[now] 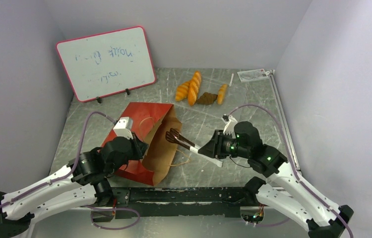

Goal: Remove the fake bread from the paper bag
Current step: Take out the fake bread from the paper bag.

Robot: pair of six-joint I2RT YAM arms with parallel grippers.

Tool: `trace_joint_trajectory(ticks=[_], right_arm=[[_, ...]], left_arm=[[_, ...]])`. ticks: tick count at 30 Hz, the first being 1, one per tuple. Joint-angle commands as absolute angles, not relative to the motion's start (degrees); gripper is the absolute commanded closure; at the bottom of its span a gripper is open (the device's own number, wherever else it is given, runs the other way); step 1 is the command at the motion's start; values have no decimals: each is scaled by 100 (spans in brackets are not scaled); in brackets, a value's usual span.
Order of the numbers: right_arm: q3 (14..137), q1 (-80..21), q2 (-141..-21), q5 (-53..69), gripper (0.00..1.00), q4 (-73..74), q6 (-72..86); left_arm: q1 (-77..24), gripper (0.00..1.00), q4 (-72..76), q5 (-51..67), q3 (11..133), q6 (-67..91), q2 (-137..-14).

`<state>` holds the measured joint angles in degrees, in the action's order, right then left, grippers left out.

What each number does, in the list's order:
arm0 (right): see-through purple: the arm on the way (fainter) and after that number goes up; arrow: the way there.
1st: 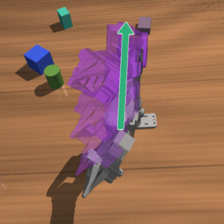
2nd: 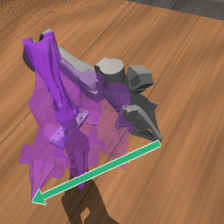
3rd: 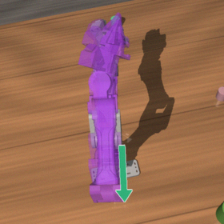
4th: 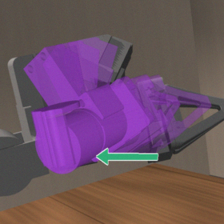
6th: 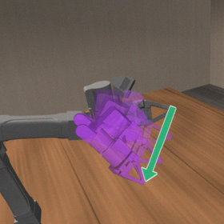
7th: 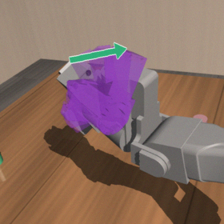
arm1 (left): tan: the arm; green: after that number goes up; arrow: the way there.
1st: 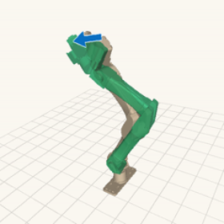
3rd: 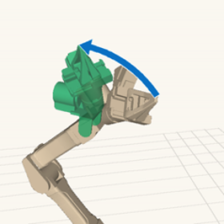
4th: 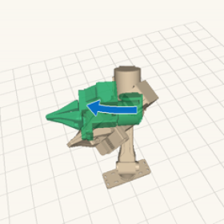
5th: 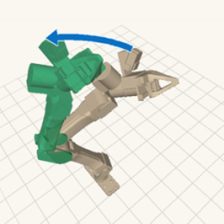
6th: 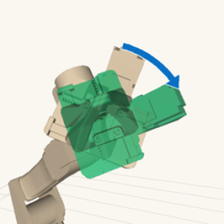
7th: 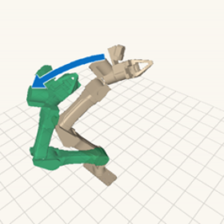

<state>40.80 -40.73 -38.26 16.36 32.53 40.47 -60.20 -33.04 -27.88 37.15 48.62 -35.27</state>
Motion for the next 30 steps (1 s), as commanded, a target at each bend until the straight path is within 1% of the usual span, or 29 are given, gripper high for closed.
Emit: trace_joint_trajectory(ticks=[1, 11, 18, 25, 30], right_arm=[[3971, -4255, -4046, 1874, 71, 2285, 4392], [3870, -5041, -4997, 1168, 66, 1485, 4986], [3516, -5054, -5525, 1163, 65, 817, 5405], [3441, -5056, -6065, 1153, 63, 371, 5737], [3259, -5054, -6144, 1267, 62, -21, 6313]], left_arm=[[-6038, 93, -3309, -2660, 3983, 4773, -3560], [-6038, 93, -3210, -2536, 3928, 4794, -3555], [-6038, 93, -3160, -2491, 3983, 4712, -3608], [-6038, 93, -3058, -2421, 3974, 4693, -3592], [-6038, 93, -3022, -2321, 3911, 4671, -3608]])
